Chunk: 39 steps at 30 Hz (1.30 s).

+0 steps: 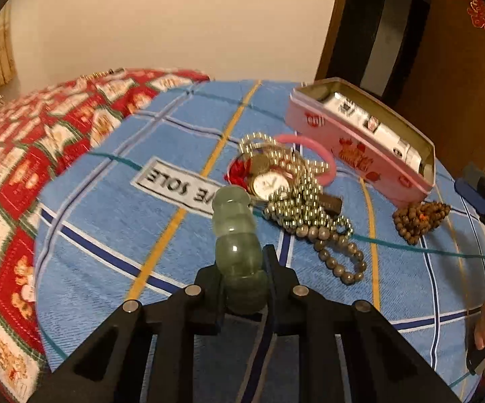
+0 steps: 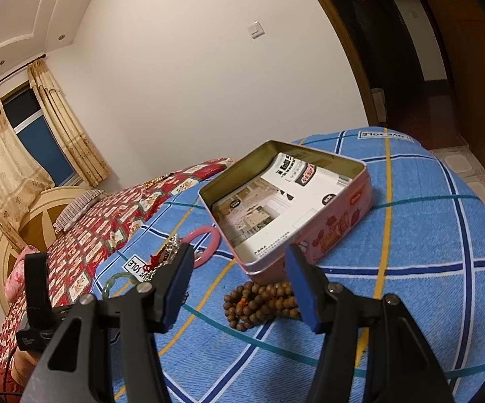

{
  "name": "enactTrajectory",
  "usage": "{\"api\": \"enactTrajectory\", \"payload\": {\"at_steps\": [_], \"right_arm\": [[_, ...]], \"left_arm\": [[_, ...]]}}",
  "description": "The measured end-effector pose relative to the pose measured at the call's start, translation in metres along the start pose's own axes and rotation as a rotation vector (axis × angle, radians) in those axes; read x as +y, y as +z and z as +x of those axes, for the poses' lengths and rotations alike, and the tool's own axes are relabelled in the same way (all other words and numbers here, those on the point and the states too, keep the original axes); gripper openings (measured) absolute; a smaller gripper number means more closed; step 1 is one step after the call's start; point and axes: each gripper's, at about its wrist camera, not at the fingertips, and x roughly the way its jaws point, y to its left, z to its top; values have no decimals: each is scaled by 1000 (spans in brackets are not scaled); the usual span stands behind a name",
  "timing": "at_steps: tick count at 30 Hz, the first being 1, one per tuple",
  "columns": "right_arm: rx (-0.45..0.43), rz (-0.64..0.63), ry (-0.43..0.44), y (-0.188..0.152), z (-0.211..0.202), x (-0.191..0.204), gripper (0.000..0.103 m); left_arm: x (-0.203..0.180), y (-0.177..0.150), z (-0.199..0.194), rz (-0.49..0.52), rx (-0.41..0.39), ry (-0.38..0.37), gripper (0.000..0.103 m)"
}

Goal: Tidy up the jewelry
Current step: 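Grasp the green jade bangle with the left gripper while the right regrasps the bead bracelet, then drop the jade bangle and bead bracelet into the pink tin with both grippers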

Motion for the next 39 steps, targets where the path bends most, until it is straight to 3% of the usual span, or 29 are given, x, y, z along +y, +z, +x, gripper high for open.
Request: {"api": "enactTrajectory", "payload": {"at_steps": [5, 12, 15, 18, 22, 26, 30, 32, 35, 39], "right_arm": [[37, 10, 6, -3, -3, -2, 60], [213, 17, -18, -14, 12, -4, 61], [269, -18, -60, -14, 28, 2, 61], [263, -62, -126, -13, 32, 5, 62], [250, -62, -170, -10, 28, 7, 87], [301, -107, -241, -15, 46, 9, 88], [353, -129, -225, -14, 63, 9, 93], [351, -163, -267, -14, 63, 10, 69], [356, -145, -239, -12, 56, 4, 58], [353, -126, -210, -15, 43, -4, 52]], "left_arm": [[-7, -6, -25, 17, -110, 13, 19], [-19, -9, -45, 18, -202, -81, 19], [-24, -7, -48, 22, -214, -89, 19], [-27, -7, -56, 40, -237, -67, 19], [-26, -7, -63, 34, -267, -61, 19], [-27, -6, -64, 44, -263, -56, 19], [-30, -7, -62, 54, -252, -49, 19], [-30, -8, -62, 50, -253, -54, 19], [-32, -10, -62, 53, -250, -58, 19], [-36, -12, -60, 58, -246, -65, 19]]}}
